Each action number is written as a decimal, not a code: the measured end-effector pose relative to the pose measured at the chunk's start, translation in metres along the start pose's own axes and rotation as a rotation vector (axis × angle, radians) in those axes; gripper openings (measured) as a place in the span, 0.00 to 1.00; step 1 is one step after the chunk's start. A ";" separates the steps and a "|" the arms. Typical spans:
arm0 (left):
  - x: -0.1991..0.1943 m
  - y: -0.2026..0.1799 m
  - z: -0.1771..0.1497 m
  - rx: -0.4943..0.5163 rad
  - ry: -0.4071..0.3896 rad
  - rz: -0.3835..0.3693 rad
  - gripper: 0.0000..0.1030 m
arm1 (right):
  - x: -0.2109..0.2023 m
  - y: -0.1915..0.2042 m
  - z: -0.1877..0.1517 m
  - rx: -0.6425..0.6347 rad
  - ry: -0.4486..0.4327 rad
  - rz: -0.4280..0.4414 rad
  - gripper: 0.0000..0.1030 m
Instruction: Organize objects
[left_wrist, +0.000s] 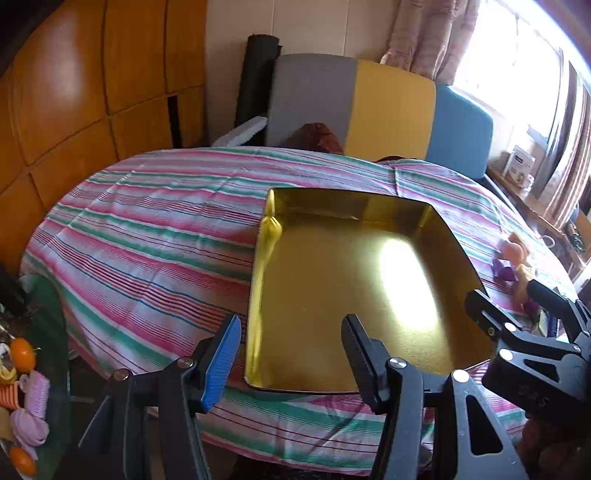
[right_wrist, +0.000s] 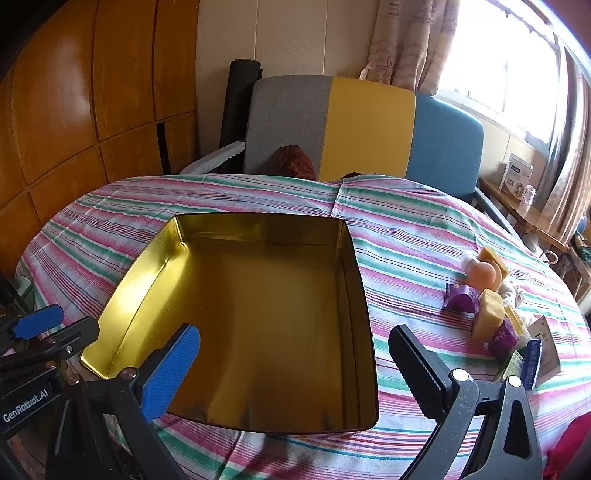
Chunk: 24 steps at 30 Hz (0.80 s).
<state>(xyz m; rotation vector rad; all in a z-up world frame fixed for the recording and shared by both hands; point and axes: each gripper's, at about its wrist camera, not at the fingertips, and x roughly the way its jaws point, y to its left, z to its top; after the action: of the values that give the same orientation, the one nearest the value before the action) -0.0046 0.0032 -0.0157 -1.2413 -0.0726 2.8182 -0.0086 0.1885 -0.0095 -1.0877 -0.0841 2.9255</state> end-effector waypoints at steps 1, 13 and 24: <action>-0.002 0.001 0.000 -0.001 -0.010 0.006 0.56 | 0.000 0.000 0.000 0.002 0.001 0.003 1.00; -0.034 0.002 0.008 0.040 -0.128 0.143 0.56 | -0.010 -0.007 -0.001 0.022 -0.018 0.017 1.00; -0.050 -0.001 0.007 0.060 -0.174 0.164 0.56 | -0.016 -0.004 -0.001 0.013 -0.026 0.014 1.00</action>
<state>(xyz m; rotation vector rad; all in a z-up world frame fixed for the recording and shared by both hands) 0.0243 -0.0001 0.0257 -1.0331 0.1103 3.0380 0.0042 0.1918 0.0005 -1.0524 -0.0582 2.9487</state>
